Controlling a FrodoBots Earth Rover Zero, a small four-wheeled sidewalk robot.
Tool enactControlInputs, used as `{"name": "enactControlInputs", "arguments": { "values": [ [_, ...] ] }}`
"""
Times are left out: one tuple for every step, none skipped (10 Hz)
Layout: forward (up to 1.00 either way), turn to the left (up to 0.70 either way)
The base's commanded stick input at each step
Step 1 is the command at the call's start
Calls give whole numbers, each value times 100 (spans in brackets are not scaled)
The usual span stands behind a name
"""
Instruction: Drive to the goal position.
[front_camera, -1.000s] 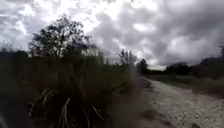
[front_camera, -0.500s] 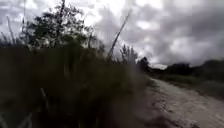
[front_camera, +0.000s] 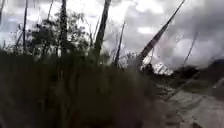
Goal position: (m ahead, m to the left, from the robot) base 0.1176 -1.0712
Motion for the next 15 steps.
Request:
{"name": "enactControlInputs", "arguments": {
  "values": [
    [-69, 1],
    [-69, 1],
    [-69, 1],
    [-69, 1],
    [-69, 1],
    [-69, 1],
    [-69, 1],
    [-69, 1],
    [-69, 1],
    [-69, 1],
    [-69, 1],
    [-69, 1],
    [-69, 1],
    [-69, 1],
    [-69, 1]
  ]
}}
